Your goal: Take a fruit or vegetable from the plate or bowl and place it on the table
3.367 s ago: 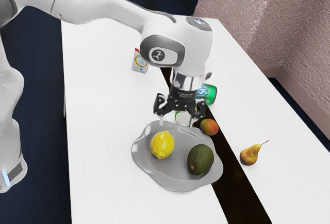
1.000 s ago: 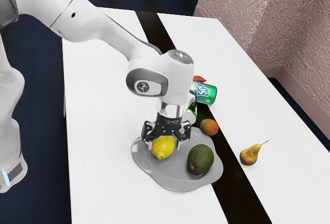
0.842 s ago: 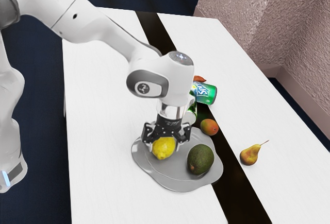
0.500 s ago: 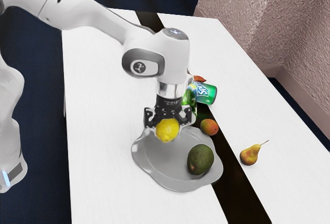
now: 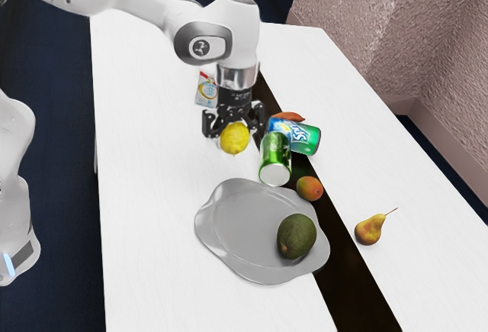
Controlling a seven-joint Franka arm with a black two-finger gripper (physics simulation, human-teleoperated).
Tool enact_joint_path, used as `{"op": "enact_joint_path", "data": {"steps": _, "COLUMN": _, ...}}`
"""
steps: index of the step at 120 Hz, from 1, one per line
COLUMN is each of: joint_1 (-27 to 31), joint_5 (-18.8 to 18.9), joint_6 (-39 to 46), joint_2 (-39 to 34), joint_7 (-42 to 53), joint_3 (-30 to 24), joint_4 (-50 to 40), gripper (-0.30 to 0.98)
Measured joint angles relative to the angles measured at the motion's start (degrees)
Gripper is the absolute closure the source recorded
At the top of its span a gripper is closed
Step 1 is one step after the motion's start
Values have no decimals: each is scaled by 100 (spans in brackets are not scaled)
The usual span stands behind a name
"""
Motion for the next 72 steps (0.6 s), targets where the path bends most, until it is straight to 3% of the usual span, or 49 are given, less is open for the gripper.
{"op": "enact_joint_path", "data": {"steps": 28, "joint_1": 300, "joint_5": 26, "joint_6": -69, "joint_2": 8, "joint_7": 65, "joint_3": 51, "joint_4": 27, "gripper": 30}}
{"op": "enact_joint_path", "data": {"steps": 38, "joint_1": 310, "joint_5": 31, "joint_6": -74, "joint_2": -34, "joint_7": 81, "joint_3": 49, "joint_4": 26, "gripper": 16}}
{"op": "enact_joint_path", "data": {"steps": 72, "joint_1": 311, "joint_5": 47, "joint_6": -42, "joint_2": -201, "joint_7": 200, "joint_3": 43, "joint_4": 25, "gripper": 3}}
